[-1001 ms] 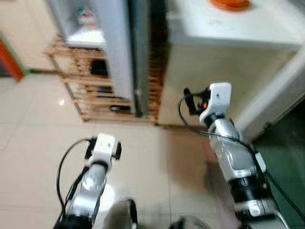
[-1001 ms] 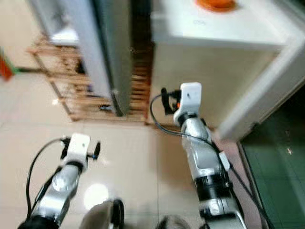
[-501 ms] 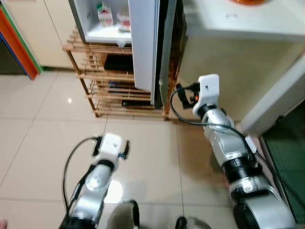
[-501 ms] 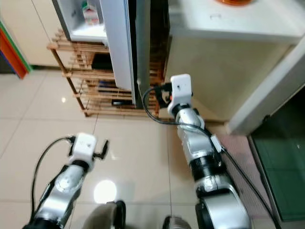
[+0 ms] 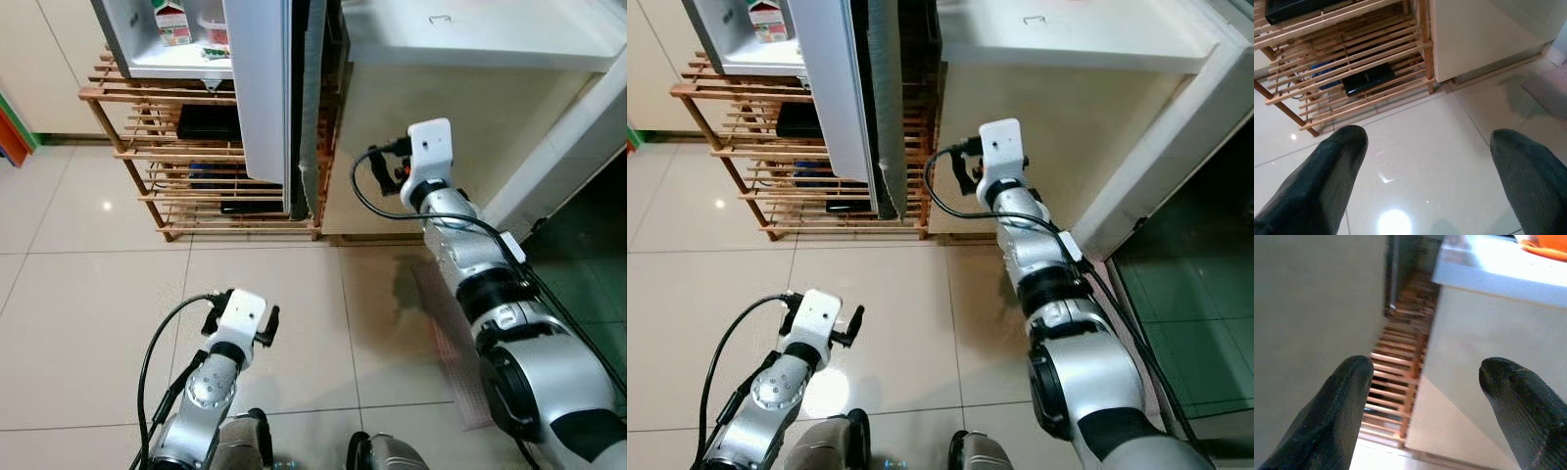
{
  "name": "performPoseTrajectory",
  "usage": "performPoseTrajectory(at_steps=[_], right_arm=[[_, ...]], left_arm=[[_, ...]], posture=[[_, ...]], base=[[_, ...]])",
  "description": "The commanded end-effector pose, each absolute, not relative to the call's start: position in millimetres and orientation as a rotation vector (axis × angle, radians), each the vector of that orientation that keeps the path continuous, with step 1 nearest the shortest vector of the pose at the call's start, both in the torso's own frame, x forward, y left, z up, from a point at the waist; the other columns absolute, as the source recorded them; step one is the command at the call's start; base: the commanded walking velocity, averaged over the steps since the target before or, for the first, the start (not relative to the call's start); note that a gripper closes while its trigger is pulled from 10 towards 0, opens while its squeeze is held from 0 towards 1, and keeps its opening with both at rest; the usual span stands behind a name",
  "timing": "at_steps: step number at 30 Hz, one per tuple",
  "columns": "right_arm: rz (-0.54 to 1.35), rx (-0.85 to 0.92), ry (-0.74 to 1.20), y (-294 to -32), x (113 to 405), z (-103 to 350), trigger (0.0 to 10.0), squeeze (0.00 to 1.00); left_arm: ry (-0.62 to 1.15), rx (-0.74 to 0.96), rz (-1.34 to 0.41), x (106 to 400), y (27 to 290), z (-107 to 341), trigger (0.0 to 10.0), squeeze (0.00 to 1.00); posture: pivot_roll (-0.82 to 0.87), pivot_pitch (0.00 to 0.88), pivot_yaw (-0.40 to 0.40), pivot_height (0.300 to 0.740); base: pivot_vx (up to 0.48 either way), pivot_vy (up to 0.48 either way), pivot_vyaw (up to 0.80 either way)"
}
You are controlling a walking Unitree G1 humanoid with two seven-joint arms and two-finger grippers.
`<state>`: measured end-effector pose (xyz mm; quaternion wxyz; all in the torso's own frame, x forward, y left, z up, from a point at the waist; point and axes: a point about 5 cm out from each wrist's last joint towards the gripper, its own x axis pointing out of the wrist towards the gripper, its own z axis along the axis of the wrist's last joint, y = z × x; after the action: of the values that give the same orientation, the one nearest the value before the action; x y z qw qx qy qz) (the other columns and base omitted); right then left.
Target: Restocking fridge
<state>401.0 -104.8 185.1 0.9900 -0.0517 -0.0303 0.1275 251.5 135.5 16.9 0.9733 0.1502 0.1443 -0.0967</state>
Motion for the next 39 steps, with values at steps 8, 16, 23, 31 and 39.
performPoseTrajectory(at_steps=[8, 16, 23, 31, 39], right_arm=[[0.353, 0.016, -0.123, -63.4, 403.4, 210.2, 10.0, 0.00], [0.626, 0.392, -0.202, 5.0, 380.6, 259.5, 10.0, 0.00], [0.972, 0.676, -0.218, 30.6, 334.5, 289.8, 10.0, 0.00], [0.740, 0.416, -0.207, -15.7, 347.3, 248.6, 10.0, 0.00], [0.281, 0.040, -0.143, -110.6, 350.3, 182.1, 10.0, 0.00]], left_arm=[[0.328, 0.286, -0.169, 244.0, 132.6, 9.2, 10.0, 0.00], [0.339, 0.281, -0.165, 246.7, 132.3, 8.0, 10.0, 0.00], [0.346, 0.271, -0.165, 246.1, 130.5, 5.8, 10.0, 0.00], [0.306, 0.273, -0.157, 256.9, 128.0, 12.5, 10.0, 0.00], [0.051, 0.215, -0.102, 281.9, 126.7, 66.8, 10.0, 0.00]], posture=[[0.23, 0.190, -0.118, 0.740], [0.21, 0.196, -0.120, 0.740], [0.20, 0.198, -0.115, 0.740], [0.19, 0.170, -0.103, 0.740], [0.17, 0.114, -0.077, 0.740]], base=[[0.000, 0.000, 0.00], [0.000, 0.000, 0.00], [0.000, 0.000, 0.00], [0.000, 0.000, 0.00], [0.000, 0.000, 0.00]])
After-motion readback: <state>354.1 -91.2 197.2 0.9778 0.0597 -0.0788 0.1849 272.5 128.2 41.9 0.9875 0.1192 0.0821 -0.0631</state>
